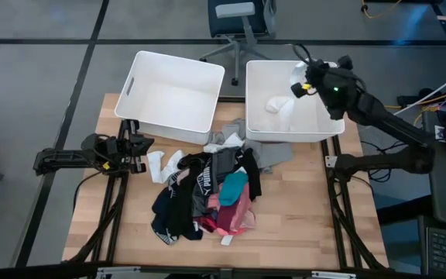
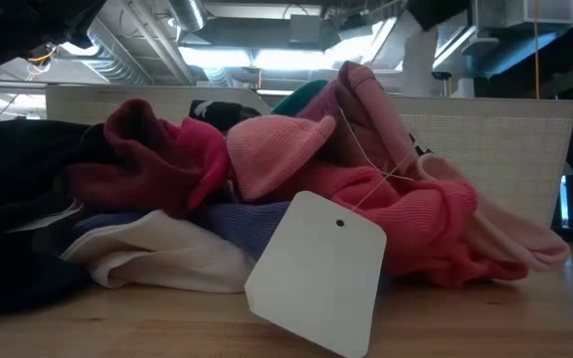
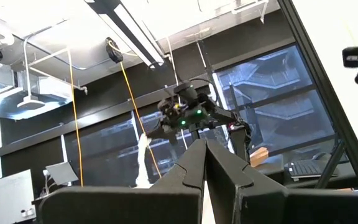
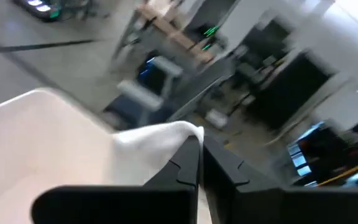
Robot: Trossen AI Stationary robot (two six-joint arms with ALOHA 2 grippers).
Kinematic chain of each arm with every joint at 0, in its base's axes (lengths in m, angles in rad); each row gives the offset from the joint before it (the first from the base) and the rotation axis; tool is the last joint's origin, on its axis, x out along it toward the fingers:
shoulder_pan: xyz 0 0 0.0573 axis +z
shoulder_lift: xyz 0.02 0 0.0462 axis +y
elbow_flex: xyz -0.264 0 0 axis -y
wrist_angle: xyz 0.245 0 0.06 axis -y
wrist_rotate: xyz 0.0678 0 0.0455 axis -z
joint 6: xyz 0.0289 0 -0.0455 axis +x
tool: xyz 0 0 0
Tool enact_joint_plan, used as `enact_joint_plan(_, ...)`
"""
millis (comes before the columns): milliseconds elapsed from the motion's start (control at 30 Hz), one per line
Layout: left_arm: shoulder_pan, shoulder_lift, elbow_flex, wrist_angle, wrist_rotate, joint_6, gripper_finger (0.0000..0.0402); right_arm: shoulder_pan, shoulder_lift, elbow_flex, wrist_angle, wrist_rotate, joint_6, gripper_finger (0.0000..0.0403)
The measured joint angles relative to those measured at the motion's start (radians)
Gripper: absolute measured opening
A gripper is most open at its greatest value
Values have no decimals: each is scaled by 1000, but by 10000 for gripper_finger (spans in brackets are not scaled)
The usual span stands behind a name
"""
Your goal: Sort clothes
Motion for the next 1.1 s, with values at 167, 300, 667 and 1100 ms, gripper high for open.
enact_joint_plan(167, 0, 0, 0, 0, 0, 14, 4, -58, 55, 0, -113, -132, 157, 17)
enact_joint_plan(300, 0, 0, 0, 0, 0, 14, 4, -65, 107, 0, -181, -144, 208, 27)
enact_joint_plan(667, 0, 0, 0, 0, 0, 7, 4, -61, 178, 1, -274, -159, 205, 176)
enact_joint_plan(1100, 0, 0, 0, -1, 0, -9, 4, 224, 170, 113, -229, -629, 315, 239)
